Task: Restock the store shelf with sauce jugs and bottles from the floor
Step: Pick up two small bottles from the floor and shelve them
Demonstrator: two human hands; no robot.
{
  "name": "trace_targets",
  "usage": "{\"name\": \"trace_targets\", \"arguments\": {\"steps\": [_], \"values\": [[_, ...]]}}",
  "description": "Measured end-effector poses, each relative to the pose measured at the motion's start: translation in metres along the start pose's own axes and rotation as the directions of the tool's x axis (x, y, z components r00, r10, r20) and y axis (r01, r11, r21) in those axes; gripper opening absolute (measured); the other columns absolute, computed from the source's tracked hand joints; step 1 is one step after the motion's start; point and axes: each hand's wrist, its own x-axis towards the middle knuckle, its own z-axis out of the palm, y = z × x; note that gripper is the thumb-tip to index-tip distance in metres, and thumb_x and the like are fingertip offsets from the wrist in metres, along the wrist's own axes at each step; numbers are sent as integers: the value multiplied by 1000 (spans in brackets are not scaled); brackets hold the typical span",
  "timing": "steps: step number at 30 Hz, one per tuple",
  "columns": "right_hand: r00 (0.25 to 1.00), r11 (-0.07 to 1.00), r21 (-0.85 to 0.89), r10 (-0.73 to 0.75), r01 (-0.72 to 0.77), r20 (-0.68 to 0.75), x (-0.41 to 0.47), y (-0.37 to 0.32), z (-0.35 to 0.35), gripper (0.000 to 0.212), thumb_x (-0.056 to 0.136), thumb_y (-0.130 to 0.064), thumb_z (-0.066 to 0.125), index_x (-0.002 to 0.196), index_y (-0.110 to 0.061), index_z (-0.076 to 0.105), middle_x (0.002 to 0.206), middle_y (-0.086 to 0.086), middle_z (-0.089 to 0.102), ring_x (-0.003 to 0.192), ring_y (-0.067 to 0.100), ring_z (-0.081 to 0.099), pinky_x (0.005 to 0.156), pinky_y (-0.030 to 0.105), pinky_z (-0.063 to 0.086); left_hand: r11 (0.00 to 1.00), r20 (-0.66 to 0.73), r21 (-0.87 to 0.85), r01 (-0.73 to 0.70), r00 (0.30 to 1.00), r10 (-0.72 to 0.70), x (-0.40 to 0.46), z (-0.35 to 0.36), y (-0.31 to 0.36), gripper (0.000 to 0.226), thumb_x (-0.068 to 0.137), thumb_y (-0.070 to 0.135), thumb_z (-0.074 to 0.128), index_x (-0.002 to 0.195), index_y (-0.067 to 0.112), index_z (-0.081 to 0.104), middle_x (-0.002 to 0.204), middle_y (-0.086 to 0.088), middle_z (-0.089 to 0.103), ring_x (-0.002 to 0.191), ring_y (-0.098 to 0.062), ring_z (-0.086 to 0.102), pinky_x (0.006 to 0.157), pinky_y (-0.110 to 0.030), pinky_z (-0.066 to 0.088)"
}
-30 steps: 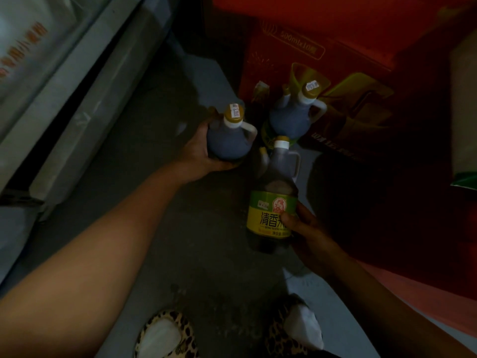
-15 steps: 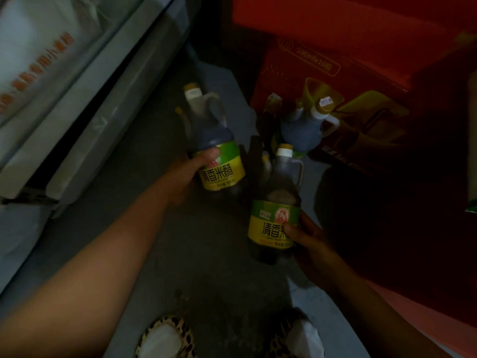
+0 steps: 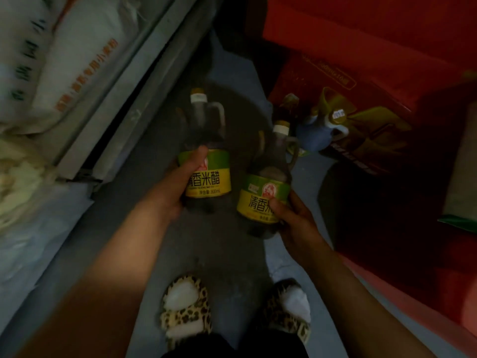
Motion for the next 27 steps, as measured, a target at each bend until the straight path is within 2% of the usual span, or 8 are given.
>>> {"name": "trace_targets", "arguments": {"steps": [4,8,16,18,21,23,25,27], "values": [[999,1000,-4,22,-22,35,-65,-33,25,56,76,-16,70,131,-19,59,116,5,75,105,20,72,78,25,59,998,-90,0,67,994,-67,-71,2,25,121,15,70,91,121,19,65,101,-9,77,89,-22,75,67,-37,61],[998,999,0,46,-46,53,-139,-77,51,61,72,-16,77,130,-14,59,109,7,77,96,19,74,73,25,59,998,-120,11,66,991,-64,-154,13,57,112,17,70,91,113,17,68,100,-8,77,89,-20,75,70,-35,61],[994,998,-45,-32,37,107,-283,-209,109,61,74,-20,80,132,-12,62,125,18,69,111,32,68,91,39,58,1000,-125,14,25,992,-23,-313,58,185,126,19,70,92,129,17,61,110,-10,75,101,-24,73,92,-45,56],[988,994,-73,-75,86,133,-316,-251,132,64,70,-28,82,129,-14,65,121,16,71,105,30,69,83,35,59,998,-92,35,-43,995,47,-351,72,233,127,18,70,91,129,17,61,108,-8,76,101,-23,73,92,-43,56],[976,979,-113,-154,172,154,-362,-315,173,63,65,-42,86,122,-22,70,111,12,73,90,26,67,57,24,52,987,-41,53,-153,987,155,-407,90,305,121,19,69,92,125,16,63,105,-8,77,98,-22,73,89,-41,56],[958,963,-101,-228,248,176,-388,-358,201,70,65,-43,89,128,-20,67,122,16,71,104,36,67,72,35,59,971,-8,67,-230,973,231,-443,103,355,119,20,69,92,123,16,65,104,-7,77,100,-24,73,90,-42,56],[927,944,-37,-314,328,204,-408,-396,225,73,68,-34,90,133,-12,63,129,23,66,119,44,62,94,48,57,943,32,70,-326,945,325,-471,114,399,116,19,69,92,119,15,66,98,-6,78,93,-21,75,77,-36,59],[891,918,19,-390,397,232,-426,-434,247,61,77,-22,82,133,-8,61,129,25,65,118,43,63,93,45,58,908,69,65,-414,910,410,-499,125,443,111,19,69,91,113,16,67,98,-6,78,88,-19,75,71,-33,59]]}}
